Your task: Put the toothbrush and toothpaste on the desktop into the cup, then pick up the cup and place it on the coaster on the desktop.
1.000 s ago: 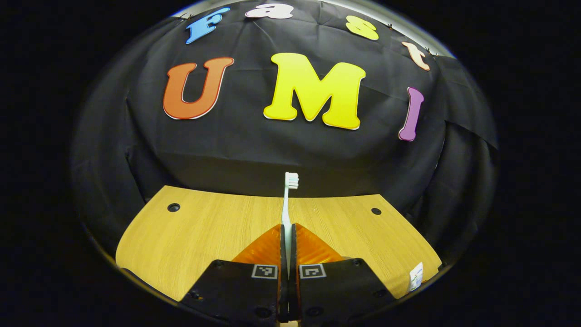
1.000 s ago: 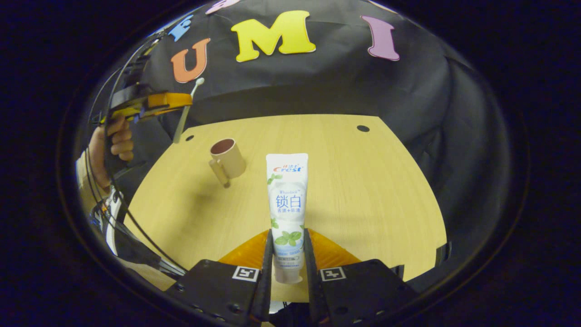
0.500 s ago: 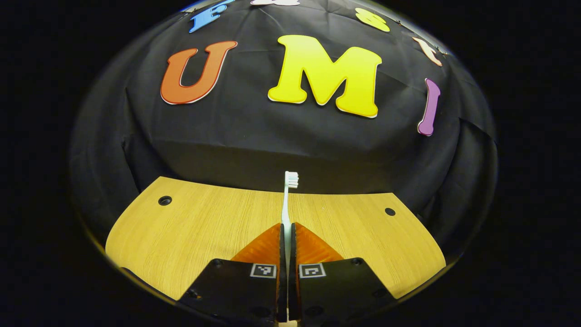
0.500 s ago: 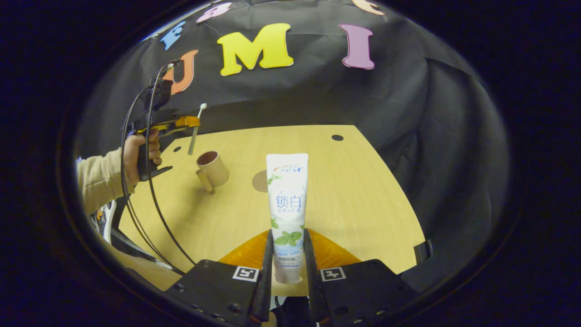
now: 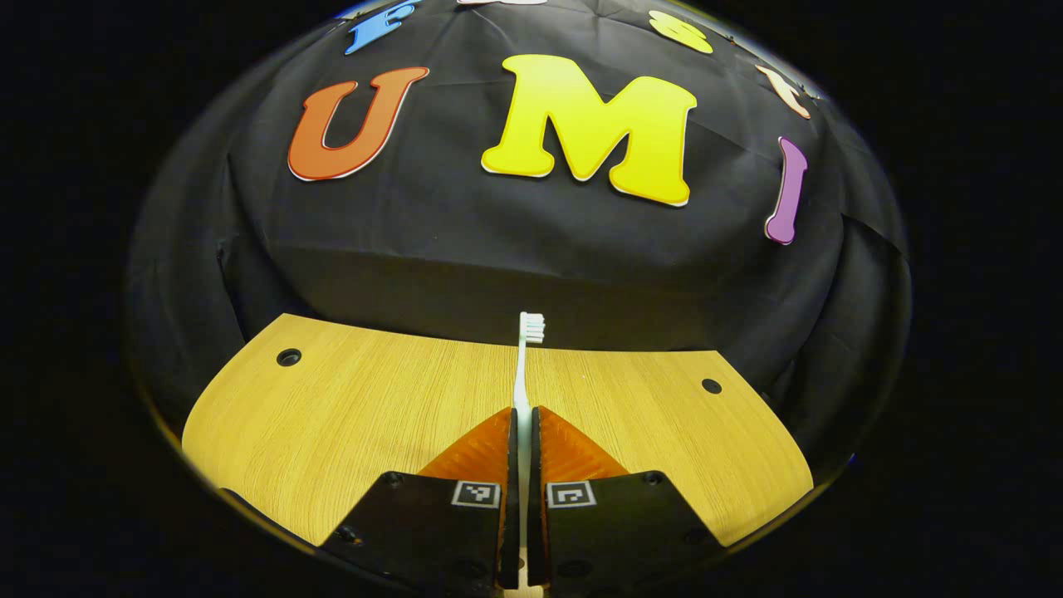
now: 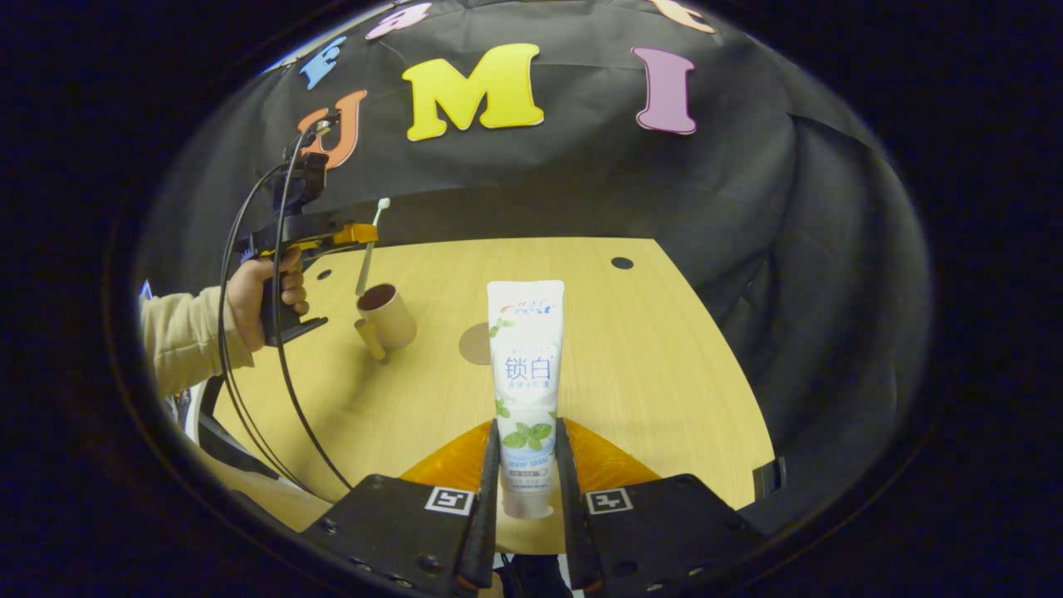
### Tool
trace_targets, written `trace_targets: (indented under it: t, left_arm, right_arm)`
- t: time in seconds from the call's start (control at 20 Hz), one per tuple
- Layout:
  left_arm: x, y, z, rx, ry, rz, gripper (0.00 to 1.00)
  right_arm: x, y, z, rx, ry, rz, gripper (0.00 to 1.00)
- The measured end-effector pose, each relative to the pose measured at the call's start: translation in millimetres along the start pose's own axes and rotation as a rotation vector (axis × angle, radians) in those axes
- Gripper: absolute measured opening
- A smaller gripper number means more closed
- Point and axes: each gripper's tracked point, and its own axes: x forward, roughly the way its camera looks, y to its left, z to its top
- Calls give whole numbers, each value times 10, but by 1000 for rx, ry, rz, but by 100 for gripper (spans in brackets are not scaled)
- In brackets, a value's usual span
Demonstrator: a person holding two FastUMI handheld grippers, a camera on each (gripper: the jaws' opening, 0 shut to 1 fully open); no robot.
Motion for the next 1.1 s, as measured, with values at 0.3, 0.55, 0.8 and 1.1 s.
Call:
trace_targets:
  t: [0.3,0.55,0.8,1.1]
  left_arm:
    - [-50,-1,-135,-17,30,-3,8]
    - [-46,-47,-156,-28,31,-6,10]
    - [-56,-81,-148,-27,22,-15,12]
    - [-39,15,-259,-45,60,8,14]
  right_arm:
    - [112,63,36,-11,19,20,34]
    - [108,128,30,-19,29,30,34]
    - [146,104,8,-16,41,20,34]
    - [160,96,-3,-5,57,21,34]
